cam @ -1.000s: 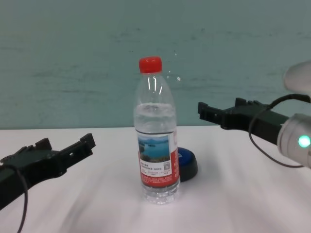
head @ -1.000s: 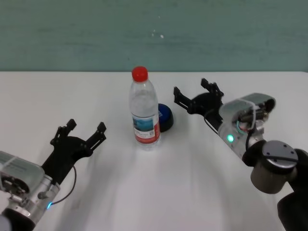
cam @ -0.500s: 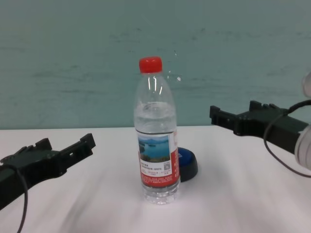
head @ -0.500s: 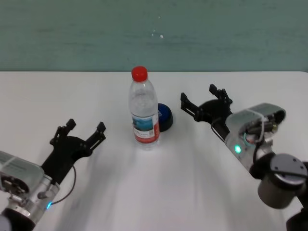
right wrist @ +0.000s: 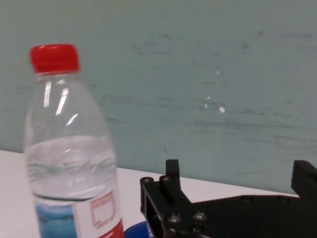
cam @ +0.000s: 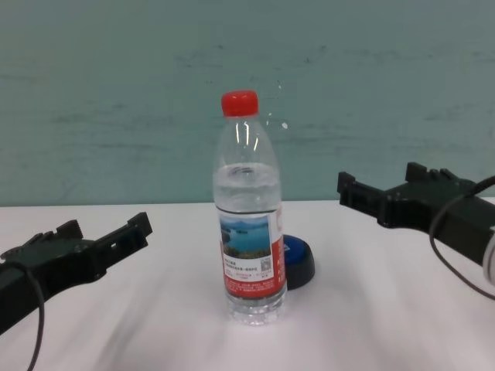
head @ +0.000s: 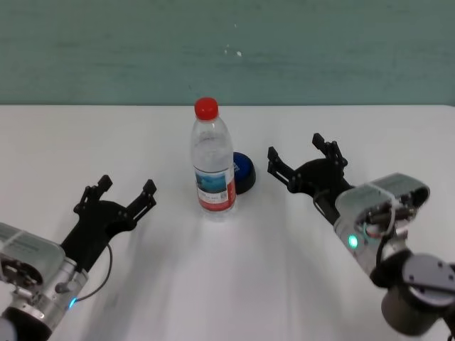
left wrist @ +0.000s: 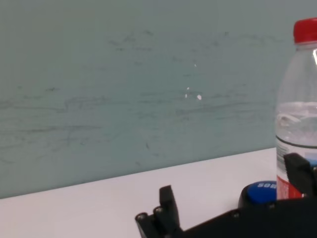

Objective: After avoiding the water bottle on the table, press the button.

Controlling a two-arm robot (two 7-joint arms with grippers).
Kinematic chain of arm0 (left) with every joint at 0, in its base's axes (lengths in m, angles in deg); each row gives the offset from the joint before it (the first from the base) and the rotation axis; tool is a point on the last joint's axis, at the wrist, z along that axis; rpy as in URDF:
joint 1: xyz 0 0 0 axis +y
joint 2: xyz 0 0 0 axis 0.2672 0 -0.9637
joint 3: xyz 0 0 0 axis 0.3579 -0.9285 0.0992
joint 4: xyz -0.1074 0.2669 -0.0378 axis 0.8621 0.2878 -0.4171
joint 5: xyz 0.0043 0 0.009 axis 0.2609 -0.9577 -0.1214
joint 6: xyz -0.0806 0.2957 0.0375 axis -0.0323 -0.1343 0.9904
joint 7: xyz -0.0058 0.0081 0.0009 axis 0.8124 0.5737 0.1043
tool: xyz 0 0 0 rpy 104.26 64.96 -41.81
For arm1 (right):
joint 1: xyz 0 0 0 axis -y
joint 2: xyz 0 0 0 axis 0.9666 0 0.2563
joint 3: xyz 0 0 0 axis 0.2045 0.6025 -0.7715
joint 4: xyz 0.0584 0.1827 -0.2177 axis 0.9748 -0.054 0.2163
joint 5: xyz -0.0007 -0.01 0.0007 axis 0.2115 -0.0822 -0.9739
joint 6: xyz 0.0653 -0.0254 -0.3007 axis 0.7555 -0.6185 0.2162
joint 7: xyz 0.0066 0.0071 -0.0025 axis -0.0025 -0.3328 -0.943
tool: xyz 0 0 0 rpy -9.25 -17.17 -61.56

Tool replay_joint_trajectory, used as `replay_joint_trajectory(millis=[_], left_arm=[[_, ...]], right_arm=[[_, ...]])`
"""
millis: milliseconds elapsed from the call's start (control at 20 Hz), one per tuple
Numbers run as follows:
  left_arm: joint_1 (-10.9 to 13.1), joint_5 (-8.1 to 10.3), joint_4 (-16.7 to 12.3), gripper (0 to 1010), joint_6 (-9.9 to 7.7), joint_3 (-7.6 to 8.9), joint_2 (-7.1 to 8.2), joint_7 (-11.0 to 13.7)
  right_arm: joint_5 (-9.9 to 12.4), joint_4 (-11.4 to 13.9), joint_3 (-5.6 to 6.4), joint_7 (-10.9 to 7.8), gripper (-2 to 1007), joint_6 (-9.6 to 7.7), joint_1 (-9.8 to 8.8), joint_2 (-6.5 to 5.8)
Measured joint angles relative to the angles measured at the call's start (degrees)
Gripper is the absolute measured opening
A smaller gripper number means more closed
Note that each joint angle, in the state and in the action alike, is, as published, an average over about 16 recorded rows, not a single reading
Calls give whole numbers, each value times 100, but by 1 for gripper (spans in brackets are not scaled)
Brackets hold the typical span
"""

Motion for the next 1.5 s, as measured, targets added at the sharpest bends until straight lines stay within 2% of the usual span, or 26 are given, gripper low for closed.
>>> replay_joint_trajectory(millis=[350, 600, 900, 1500], left_arm=[[0, 0, 0, 1010, 0, 0, 0, 0], [0, 0, 0, 1010, 0, 0, 0, 0], [0, 0, 0, 1010, 0, 0, 0, 0], [0, 0, 0, 1010, 0, 0, 0, 0]], right_arm=[[-180, 201, 21, 98, 1004, 205, -418, 120], [-273, 235, 28, 143, 1004, 283, -599, 195], [-311, 228, 32, 155, 1004, 312, -680, 241], [-304, 225, 30, 149, 1004, 310, -678, 239]])
